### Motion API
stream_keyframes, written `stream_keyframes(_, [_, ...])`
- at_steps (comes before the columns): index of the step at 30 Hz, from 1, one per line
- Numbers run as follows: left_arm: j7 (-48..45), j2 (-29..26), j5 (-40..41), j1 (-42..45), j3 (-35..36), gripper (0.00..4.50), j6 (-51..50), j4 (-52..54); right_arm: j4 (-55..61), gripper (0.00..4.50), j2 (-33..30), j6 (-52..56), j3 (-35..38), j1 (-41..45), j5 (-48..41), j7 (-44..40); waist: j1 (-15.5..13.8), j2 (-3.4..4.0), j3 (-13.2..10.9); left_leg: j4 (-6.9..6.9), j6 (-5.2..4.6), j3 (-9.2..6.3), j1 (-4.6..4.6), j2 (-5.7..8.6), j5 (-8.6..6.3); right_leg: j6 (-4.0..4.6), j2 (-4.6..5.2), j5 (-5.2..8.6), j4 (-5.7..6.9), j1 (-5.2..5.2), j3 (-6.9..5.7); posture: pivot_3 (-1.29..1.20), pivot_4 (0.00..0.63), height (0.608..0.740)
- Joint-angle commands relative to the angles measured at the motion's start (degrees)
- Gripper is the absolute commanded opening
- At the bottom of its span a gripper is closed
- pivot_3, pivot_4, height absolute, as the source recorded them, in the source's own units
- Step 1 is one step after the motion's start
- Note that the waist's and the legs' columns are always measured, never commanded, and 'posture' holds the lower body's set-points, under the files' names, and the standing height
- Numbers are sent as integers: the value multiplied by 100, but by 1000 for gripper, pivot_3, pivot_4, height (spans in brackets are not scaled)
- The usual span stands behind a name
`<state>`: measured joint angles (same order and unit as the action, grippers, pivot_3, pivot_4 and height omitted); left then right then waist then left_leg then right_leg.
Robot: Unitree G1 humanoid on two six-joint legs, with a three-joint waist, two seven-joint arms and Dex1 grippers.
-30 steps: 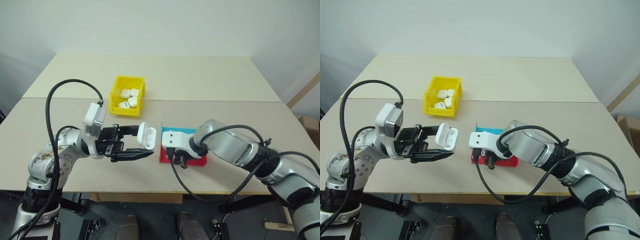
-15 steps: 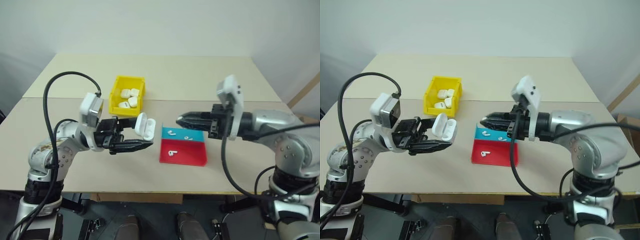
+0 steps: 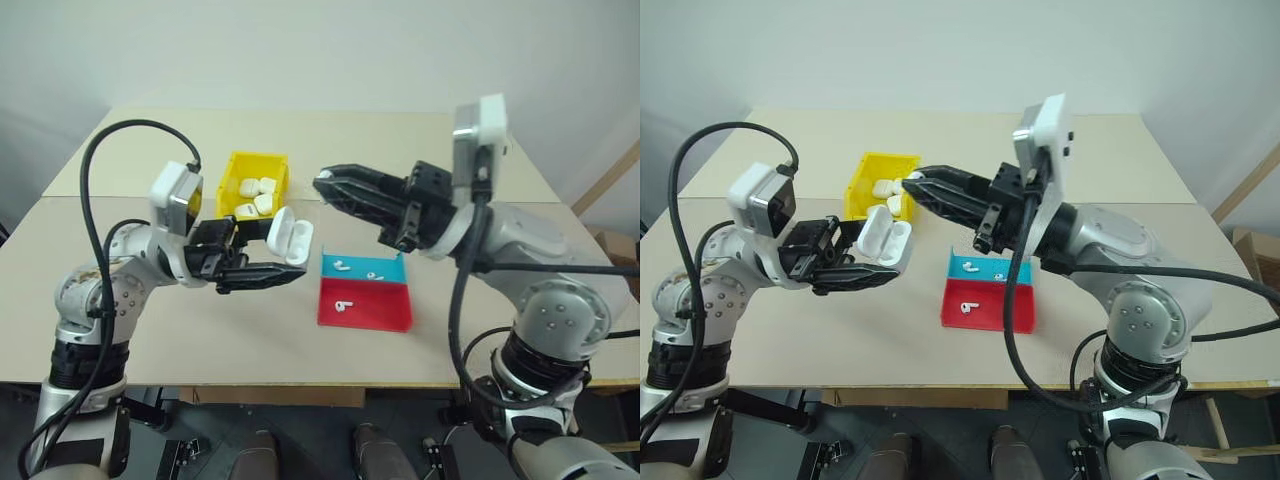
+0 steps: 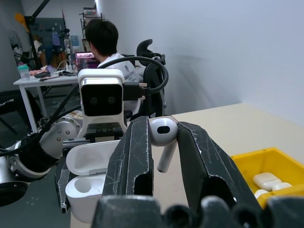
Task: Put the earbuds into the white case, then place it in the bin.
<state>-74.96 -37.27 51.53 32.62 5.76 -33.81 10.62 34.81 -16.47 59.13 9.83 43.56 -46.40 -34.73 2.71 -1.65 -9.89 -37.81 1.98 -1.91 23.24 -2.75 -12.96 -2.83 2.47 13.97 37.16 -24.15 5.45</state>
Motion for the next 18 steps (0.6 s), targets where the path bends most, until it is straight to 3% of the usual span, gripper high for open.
stream_keyframes(1, [-100, 9, -85, 132, 21, 2827, 152, -5, 98, 626, -91, -325, -222, -61, -122, -35, 0, 0, 0, 0, 0, 0, 1, 0, 0, 0, 0, 0, 0, -1, 0, 0, 150, 740])
stream_keyframes(18, [-149, 14, -166, 140, 40, 2827, 158, 19, -30, 626, -286, -823, -853, -406, -97, -62, -7, 0, 0, 0, 0, 0, 4, 0, 0, 0, 0, 1, -3, -2, 0, 0, 150, 740])
